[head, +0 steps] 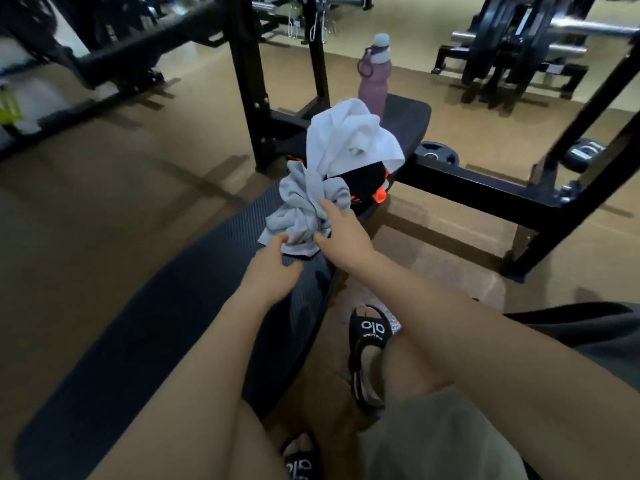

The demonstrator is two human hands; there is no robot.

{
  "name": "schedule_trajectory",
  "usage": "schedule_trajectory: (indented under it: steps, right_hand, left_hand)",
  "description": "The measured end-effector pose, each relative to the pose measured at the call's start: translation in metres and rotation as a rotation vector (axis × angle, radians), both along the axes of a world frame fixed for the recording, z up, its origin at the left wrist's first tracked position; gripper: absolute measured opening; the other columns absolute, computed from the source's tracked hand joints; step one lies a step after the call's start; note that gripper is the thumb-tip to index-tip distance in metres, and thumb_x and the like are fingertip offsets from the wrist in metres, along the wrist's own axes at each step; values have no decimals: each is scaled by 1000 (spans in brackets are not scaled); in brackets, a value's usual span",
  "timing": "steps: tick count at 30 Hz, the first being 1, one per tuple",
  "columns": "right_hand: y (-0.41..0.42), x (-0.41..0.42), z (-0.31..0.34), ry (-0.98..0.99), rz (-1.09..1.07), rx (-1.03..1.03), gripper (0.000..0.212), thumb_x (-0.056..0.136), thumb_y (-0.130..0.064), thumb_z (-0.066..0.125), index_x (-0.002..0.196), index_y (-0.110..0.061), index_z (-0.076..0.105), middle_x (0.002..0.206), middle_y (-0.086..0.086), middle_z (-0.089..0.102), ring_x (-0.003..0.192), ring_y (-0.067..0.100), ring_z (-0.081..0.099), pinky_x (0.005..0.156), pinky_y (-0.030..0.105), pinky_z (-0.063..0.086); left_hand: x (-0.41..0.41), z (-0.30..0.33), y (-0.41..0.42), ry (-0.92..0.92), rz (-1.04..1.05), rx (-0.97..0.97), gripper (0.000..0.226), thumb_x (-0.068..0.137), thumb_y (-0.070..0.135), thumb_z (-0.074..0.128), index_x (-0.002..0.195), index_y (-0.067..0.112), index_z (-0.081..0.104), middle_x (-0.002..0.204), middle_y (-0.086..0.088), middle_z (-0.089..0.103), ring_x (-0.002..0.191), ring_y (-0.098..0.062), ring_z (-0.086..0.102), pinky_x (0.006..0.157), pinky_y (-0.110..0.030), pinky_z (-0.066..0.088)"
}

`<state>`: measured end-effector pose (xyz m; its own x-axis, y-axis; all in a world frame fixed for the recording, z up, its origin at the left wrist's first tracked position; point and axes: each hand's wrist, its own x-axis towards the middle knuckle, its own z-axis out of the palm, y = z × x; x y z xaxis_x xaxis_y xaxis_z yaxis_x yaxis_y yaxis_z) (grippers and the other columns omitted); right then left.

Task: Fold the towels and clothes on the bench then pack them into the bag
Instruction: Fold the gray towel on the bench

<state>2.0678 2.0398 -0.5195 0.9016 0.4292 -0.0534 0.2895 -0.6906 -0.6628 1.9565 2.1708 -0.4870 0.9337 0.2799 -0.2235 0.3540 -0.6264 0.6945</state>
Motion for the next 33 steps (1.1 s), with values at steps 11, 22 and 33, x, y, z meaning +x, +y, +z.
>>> schedule_trajectory:
  steps: [11, 22, 33]
  right_hand:
    - [35, 6, 2, -7, -127, 312, 12, 88, -14, 60, 82, -22, 53, 72, -9, 54, 68, 7, 51, 65, 26, 38]
    - [20, -53, 65, 344, -67, 737, 35, 87, -10, 62, 121, -16, 58, 101, 11, 68, 88, 8, 64, 83, 24, 50]
    - [-17, -78, 79, 285, 206, 215, 18, 80, -12, 68, 97, -16, 72, 76, 2, 69, 68, 7, 56, 66, 30, 42]
  left_hand:
    - [10, -6, 14, -79, 87, -109, 54, 84, 19, 74, 130, 32, 47, 101, 19, 55, 100, -14, 58, 72, -27, 47]
    - [-8, 22, 7, -133, 296, -437, 16, 98, 27, 57, 107, 17, 67, 108, -7, 70, 96, -19, 66, 79, -28, 55]
    - [-34, 50, 18, -150, 540, -867, 29, 87, 28, 64, 107, 7, 68, 105, -14, 73, 97, -29, 71, 89, -43, 56]
